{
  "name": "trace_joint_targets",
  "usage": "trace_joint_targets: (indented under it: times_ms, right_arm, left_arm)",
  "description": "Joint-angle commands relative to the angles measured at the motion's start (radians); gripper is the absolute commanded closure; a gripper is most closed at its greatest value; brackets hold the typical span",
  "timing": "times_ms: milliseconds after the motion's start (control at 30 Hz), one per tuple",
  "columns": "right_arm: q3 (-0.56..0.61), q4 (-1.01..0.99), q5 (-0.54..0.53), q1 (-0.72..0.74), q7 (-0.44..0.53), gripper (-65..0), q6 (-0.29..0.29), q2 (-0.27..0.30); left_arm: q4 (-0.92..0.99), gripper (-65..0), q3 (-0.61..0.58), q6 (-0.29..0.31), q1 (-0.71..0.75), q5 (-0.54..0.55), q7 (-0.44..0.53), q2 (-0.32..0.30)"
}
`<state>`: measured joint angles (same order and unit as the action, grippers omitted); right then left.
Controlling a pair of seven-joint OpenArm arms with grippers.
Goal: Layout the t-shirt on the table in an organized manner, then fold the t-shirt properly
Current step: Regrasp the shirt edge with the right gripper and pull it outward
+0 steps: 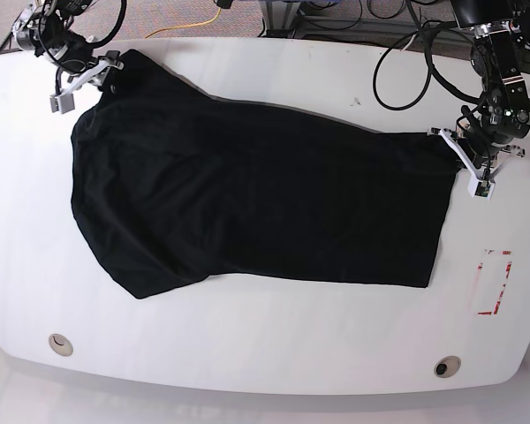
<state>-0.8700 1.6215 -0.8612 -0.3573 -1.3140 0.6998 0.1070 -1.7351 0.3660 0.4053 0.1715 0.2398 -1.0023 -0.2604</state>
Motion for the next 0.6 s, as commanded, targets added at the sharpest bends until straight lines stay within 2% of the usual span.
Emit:
trace_joint_targets:
  times_ms: [0,367,567]
  right_arm:
    - [-0.002,0.009,0.012,-0.006,-0.019,-1.3,-0.002,0.012]
    - [-0.010,0.087,0.006,-0.009,-0.023,0.0,-0.002,0.049]
    - [-0.012,0.184,0.006,-0.003,-0.082,0.0,-0.002,0.049]
  left_arm:
    - [-0.016,0.0,0.005,0.001,-0.010,0.003,0.015,-0.015]
    - [-0.022,0.0,0.005,0.001,-0.010,0.005,0.013,-0.015]
    - [-0.047,0.0,0.005,0.001,-0.010,0.005,0.013,-0.015]
